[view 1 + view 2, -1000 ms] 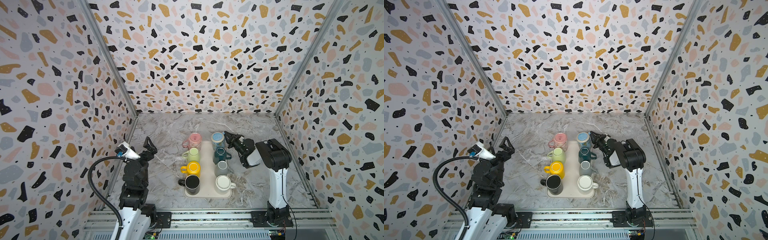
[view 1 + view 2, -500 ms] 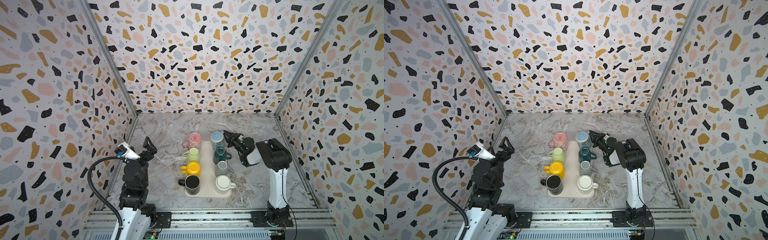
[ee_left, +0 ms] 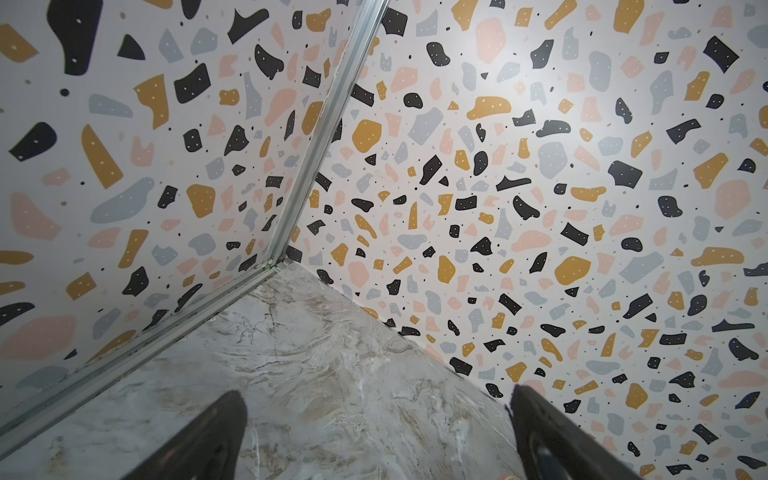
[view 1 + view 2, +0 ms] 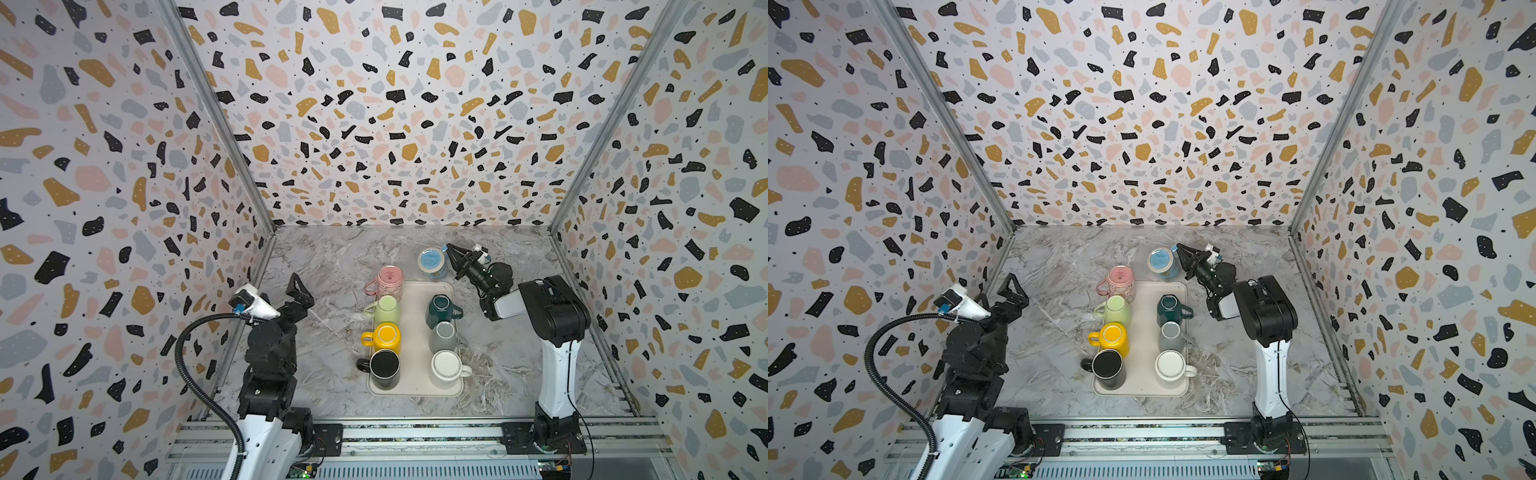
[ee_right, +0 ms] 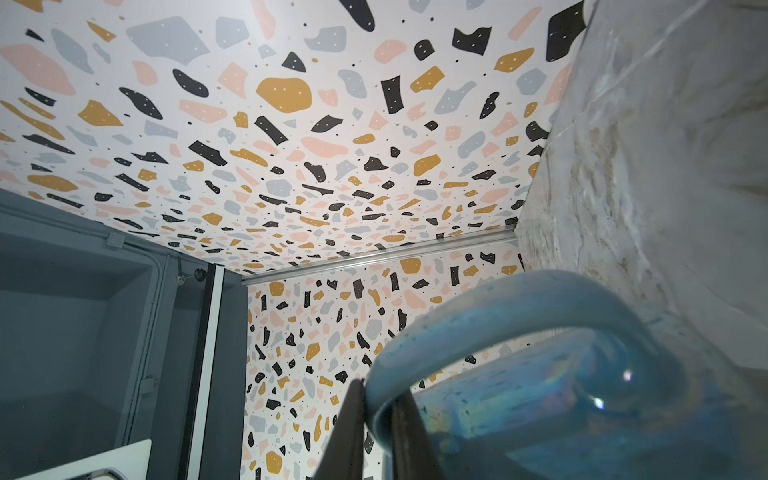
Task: Turn the mug right side up
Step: 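Lift the light blue mug off the tray with the right gripper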
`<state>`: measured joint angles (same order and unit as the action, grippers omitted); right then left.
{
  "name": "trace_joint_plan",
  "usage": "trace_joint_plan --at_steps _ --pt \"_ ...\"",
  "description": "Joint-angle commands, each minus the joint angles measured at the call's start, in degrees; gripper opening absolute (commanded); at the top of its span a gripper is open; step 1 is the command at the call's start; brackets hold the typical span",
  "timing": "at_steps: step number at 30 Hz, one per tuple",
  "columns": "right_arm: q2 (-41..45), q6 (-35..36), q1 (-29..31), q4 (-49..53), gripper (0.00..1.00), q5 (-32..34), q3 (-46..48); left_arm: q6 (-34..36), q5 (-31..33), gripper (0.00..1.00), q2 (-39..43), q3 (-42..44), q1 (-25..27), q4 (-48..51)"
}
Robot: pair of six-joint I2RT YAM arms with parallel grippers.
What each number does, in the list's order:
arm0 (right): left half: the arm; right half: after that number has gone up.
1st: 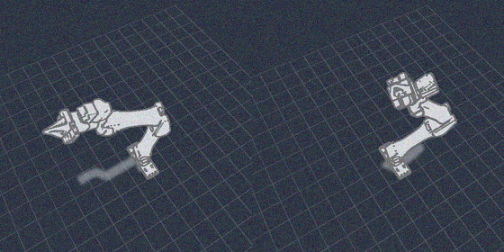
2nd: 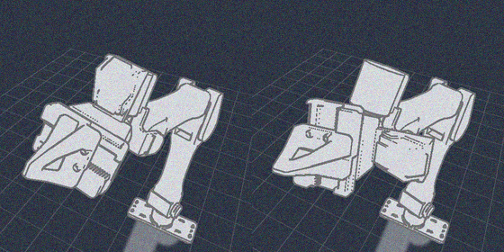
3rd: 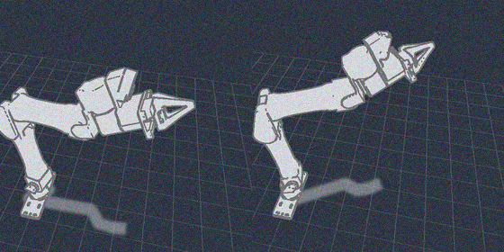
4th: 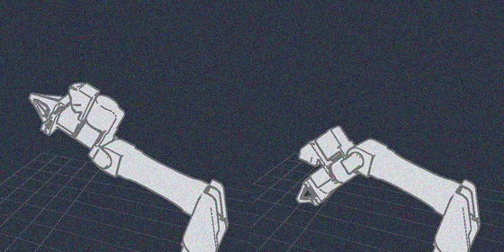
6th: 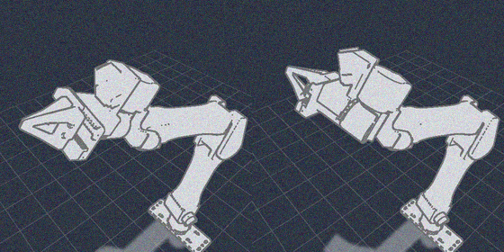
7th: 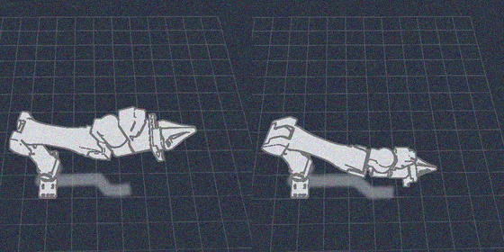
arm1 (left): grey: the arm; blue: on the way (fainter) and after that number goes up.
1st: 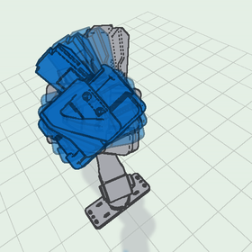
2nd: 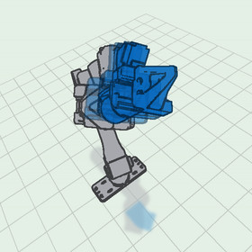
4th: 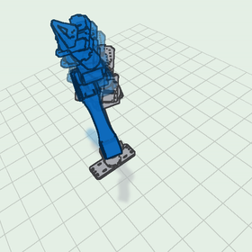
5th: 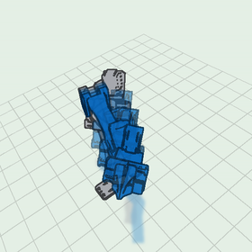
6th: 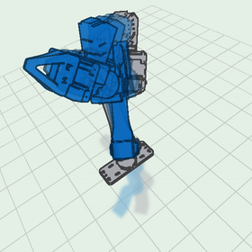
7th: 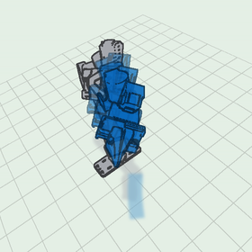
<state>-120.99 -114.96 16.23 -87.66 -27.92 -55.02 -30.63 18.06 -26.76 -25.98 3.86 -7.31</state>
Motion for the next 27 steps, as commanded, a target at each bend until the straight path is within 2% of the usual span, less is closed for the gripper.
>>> trace_joint_plan --at_steps 1,7,15,18,21,27 --pt "4.89 2.08 -0.30 -19.75 0.00 -2.24 -2.47 1.10 0.21 1.00 0.13 -1.44 -0.17 -2.27" --pt "7.83 8.38 -0.32 -16.87 0.00 -5.56 -2.03 1.12 0.14 1.00 0.13 -1.33 -0.17 -2.18" --pt "14.84 23.74 -0.23 -5.71 0.00 -10.62 -1.54 0.88 -0.34 1.00 0.23 -1.27 -0.16 -2.13" --pt "18.83 32.91 -0.06 1.90 0.00 -12.02 -0.83 0.96 -0.86 1.00 0.18 -1.27 -0.14 -2.35" --pt "23.53 44.24 0.60 13.67 0.00 -12.09 -0.62 1.01 -1.75 1.00 -0.03 -1.32 -0.16 -2.54" --pt "32.59 68.37 3.76 35.68 0.00 -6.73 -1.36 1.04 -6.13 1.00 -1.40 -1.66 -0.12 -3.83"
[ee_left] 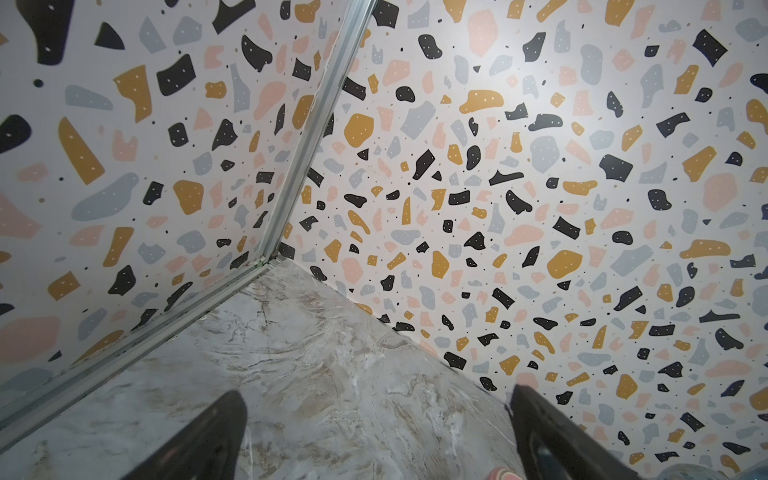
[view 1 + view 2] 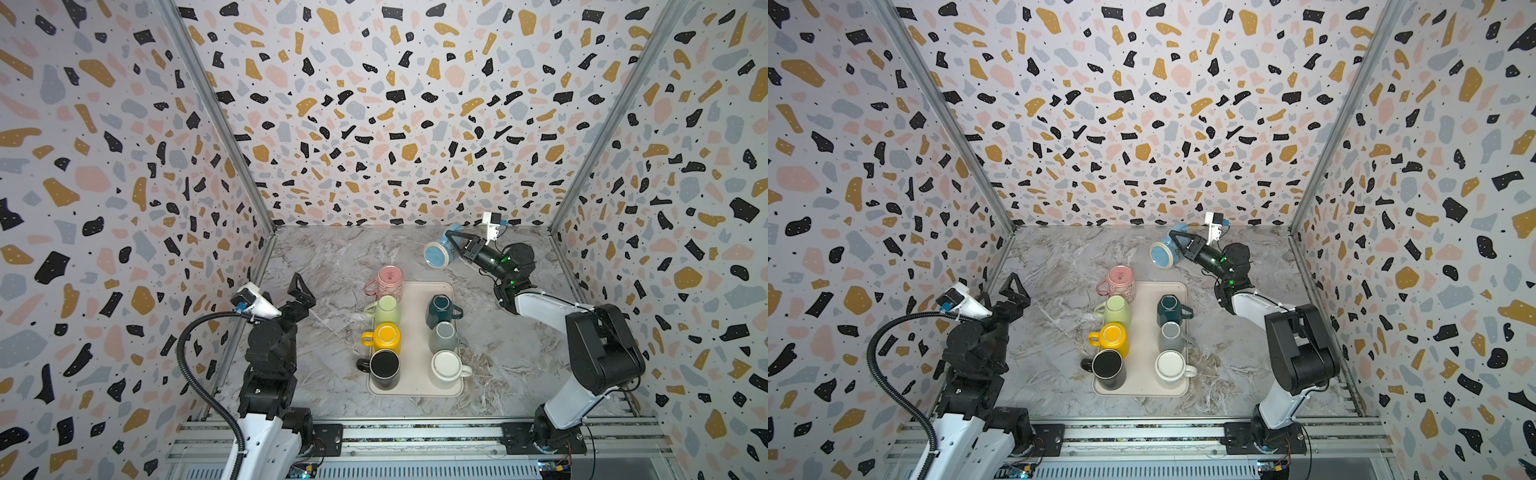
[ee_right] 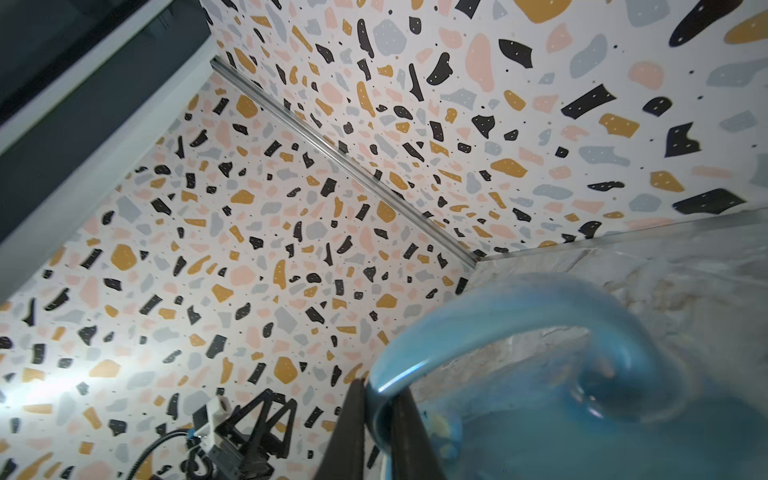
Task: Turn the mug right side up
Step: 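Lift the light blue mug off the tray with the right gripper, then rotate the mug upright with the right gripper while the left gripper approaches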
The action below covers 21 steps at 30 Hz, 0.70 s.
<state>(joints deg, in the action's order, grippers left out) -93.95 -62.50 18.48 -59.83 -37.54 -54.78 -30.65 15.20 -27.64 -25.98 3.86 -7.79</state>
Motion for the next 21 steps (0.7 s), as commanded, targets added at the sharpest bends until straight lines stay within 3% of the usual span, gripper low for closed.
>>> trace_joint_plan --at_steps 1,12,21 --pt "6.73 19.15 2.22 10.56 0.00 4.22 -1.73 1.13 -4.55 1.00 -0.99 -1.76 -0.12 -3.71" --pt "15.46 46.32 12.17 27.83 0.00 20.90 -1.55 0.81 -17.99 0.96 -6.77 -5.41 -0.14 -9.21" --pt "18.97 66.31 25.65 32.84 0.00 42.05 0.02 4.80 -33.42 0.94 -14.01 -14.65 -0.11 -10.78"
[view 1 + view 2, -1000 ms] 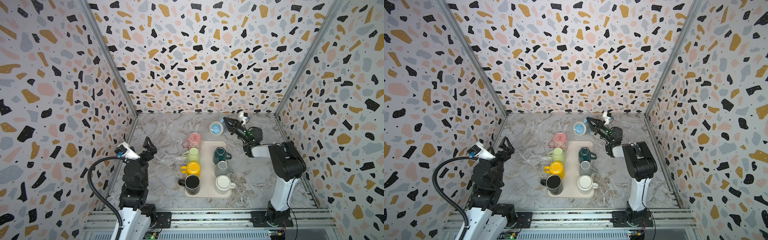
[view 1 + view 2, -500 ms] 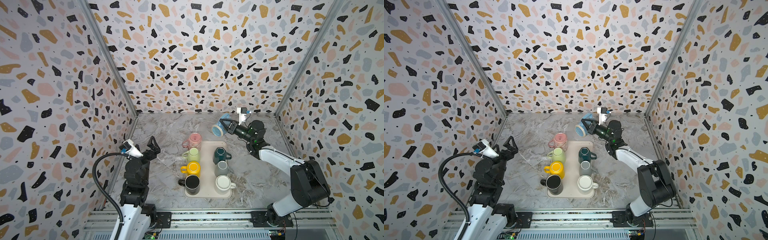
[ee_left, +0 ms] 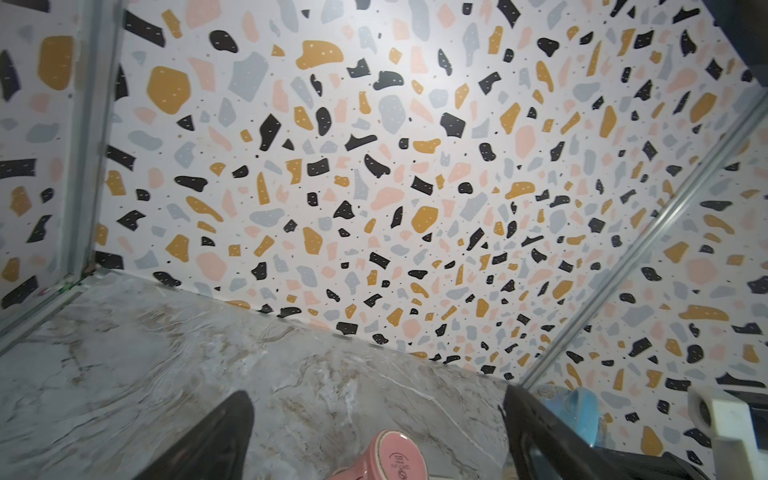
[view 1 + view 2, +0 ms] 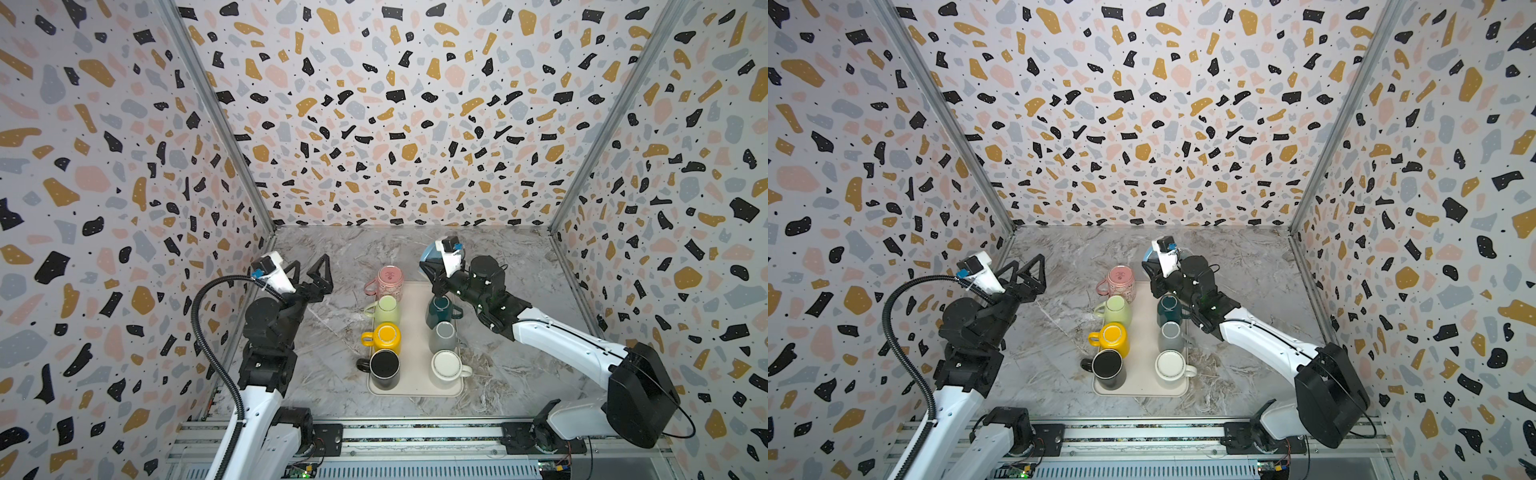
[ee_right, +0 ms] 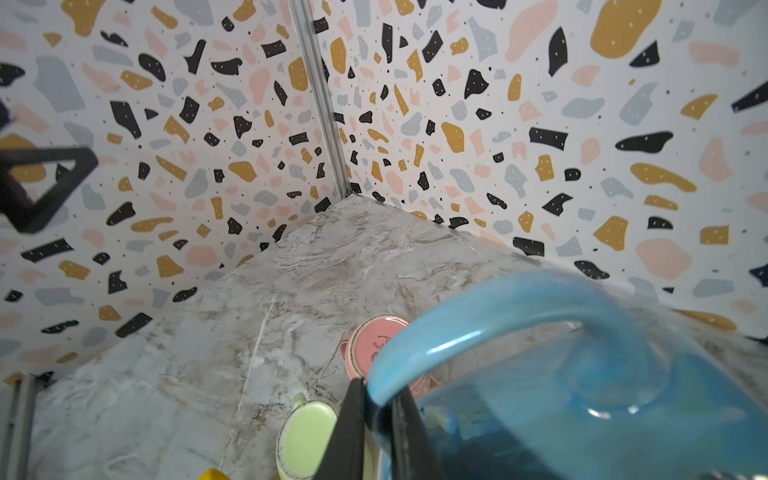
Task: Turn the mug right side up
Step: 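Rotate the mug upright with the right gripper while the left gripper approaches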
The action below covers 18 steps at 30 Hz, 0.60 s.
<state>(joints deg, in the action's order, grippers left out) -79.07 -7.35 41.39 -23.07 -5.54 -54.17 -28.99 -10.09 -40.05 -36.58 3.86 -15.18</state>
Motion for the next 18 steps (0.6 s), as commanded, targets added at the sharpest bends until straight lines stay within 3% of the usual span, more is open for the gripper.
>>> trace_joint_plan --at_steps 1,10,18 --pt "4.25 13.82 4.37 -4.02 0.00 12.73 -0.27 4.06 -10.34 0.94 -2.64 -5.84 -0.10 -2.51" --pt "1.03 35.94 16.63 -13.06 0.00 38.70 3.90 13.26 -26.64 0.88 -9.93 -18.68 0.05 9.49" --pt "-3.98 52.84 21.38 -29.30 0.00 48.59 9.67 22.17 -35.03 0.84 -14.03 -24.57 3.19 21.20"
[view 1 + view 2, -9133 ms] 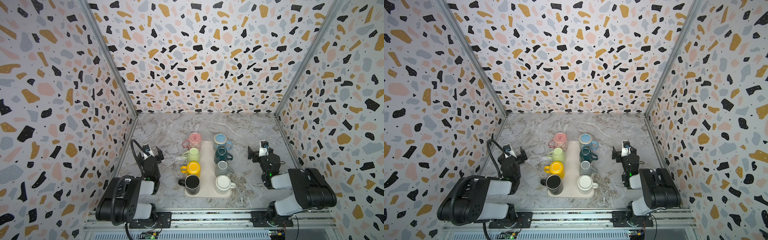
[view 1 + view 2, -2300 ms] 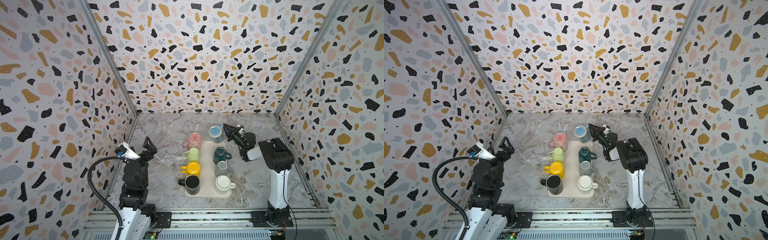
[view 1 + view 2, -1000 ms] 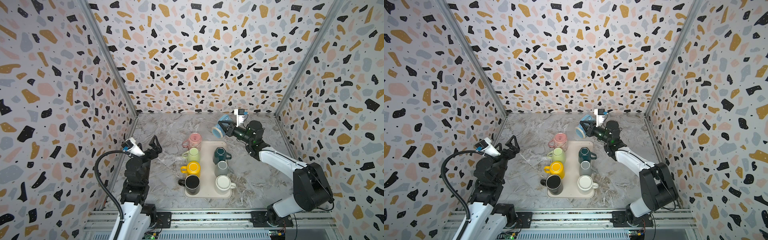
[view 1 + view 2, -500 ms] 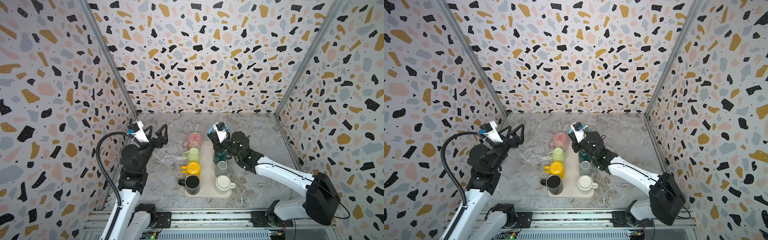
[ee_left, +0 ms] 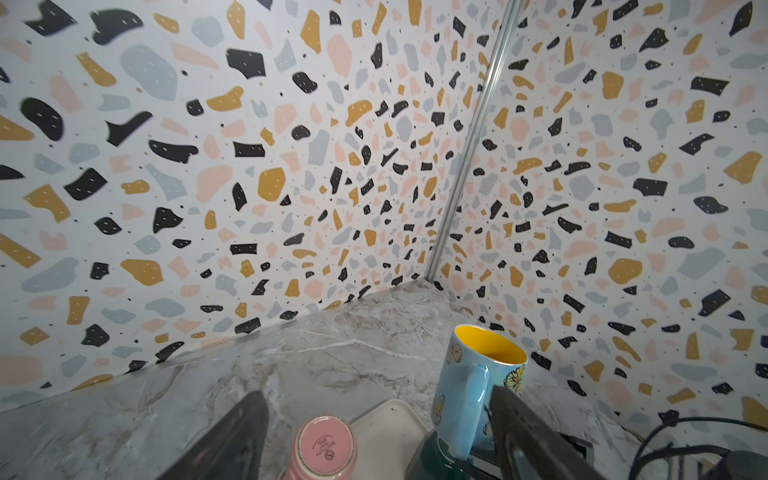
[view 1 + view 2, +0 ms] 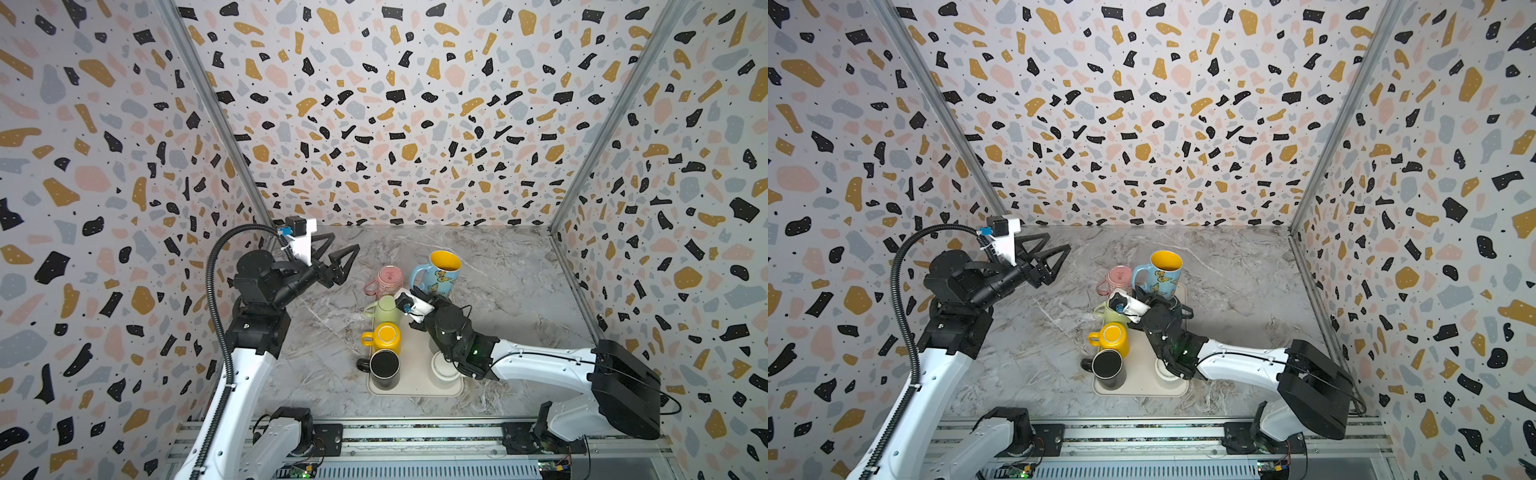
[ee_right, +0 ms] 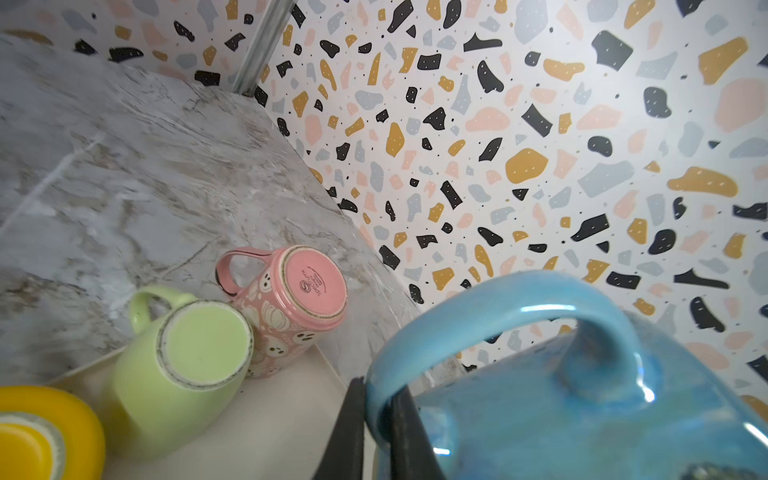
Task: Turn the mug right side up
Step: 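Rotate the mug upright with the right gripper while the left gripper approaches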
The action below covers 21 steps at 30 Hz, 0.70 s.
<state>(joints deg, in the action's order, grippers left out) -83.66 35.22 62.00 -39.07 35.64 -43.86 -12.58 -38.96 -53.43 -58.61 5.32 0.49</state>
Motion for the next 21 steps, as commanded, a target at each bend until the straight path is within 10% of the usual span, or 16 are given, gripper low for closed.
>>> trace_joint_plan --at_steps 1,21 --pt "-0.22 12.00 1.16 -14.61 0.00 8.15 -0.34 7.51 -5.89 0.83 -1.03 -3.31 3.27 7.38" --pt "-3.83 22.87 3.15 -27.01 0.00 10.24 3.78 19.66 9.96 0.73 -16.62 -12.49 23.74 24.13"
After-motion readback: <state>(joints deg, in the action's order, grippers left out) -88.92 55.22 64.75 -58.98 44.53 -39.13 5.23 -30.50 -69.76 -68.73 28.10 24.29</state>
